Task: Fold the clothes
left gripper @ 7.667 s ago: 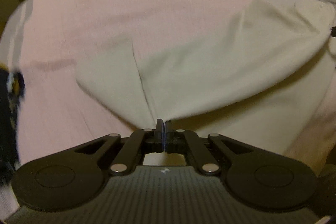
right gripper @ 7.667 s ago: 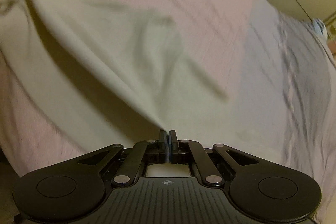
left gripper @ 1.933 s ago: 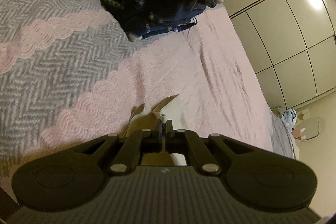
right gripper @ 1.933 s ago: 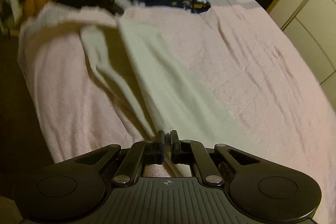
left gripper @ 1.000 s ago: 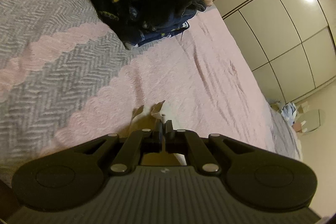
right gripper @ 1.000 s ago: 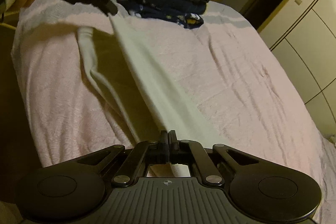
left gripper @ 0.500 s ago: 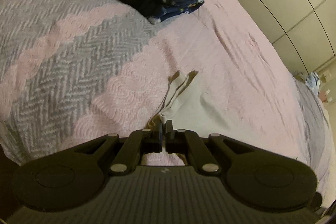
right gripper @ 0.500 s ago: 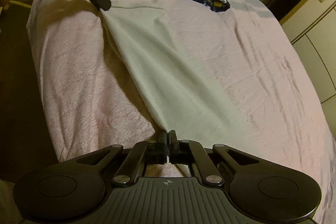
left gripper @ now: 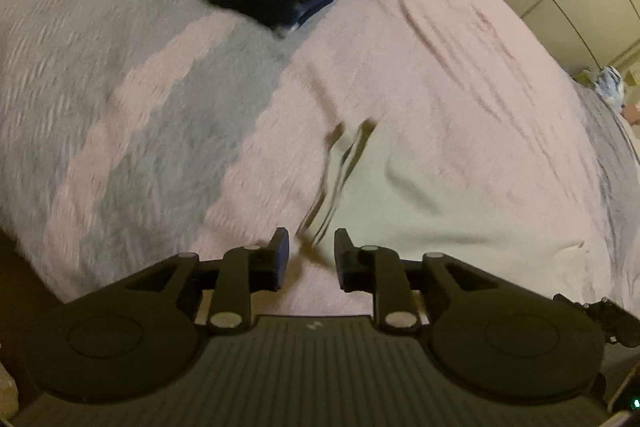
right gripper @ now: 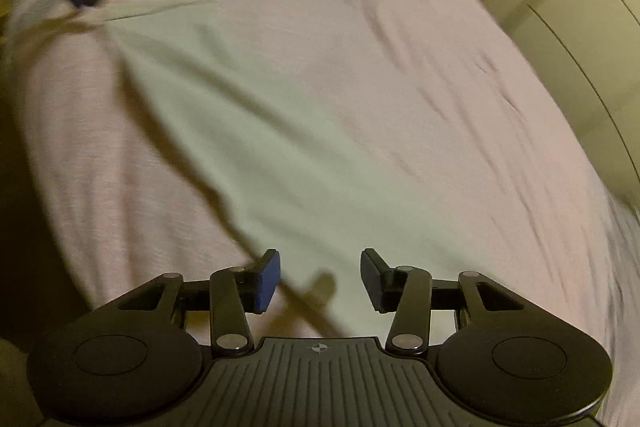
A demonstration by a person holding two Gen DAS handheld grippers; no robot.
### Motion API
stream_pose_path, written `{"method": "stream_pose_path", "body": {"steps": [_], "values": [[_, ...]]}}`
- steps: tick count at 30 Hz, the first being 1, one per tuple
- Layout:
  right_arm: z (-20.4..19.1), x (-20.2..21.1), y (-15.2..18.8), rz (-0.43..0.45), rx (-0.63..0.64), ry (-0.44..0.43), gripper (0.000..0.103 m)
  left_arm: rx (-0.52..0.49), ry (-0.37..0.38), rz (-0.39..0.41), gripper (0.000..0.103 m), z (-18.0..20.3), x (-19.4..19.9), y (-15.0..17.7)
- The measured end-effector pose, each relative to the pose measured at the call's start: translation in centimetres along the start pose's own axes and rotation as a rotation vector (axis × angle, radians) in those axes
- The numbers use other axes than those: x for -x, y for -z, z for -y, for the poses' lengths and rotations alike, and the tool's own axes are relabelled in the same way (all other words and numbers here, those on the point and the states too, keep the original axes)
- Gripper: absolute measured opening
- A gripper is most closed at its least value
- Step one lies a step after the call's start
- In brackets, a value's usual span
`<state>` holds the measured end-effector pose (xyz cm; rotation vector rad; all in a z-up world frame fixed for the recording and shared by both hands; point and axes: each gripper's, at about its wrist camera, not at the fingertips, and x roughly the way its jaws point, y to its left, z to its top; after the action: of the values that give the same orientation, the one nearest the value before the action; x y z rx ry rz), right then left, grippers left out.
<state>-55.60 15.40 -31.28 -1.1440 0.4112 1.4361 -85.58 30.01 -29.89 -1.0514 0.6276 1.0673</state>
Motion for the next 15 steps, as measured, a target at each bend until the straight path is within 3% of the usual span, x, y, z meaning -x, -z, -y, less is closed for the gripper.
{"method": "stream_pose_path", "body": {"steps": [9,10,12,15], "values": [[11.9,-3.6,2.6,-0.175,-0.787,0.139,0.046,-0.048,0.064,0.027,0.023,3.6,-8.2,-5.6],[12.0,-3.7,2.7,-0.175,-0.796,0.14,0.046,-0.049,0.067,0.019,0.022,3.7,-9.1,-5.8],[12.2,-4.0,2.8,-0.176,-0.813,0.14,0.046,-0.052,0.076,-0.001,0.001,3.5,-10.4,-5.9],[12.6,-4.3,3.0,-0.177,-0.839,0.141,0.046,-0.083,0.036,0.042,0.0,3.5,-10.1,-5.8]]}}
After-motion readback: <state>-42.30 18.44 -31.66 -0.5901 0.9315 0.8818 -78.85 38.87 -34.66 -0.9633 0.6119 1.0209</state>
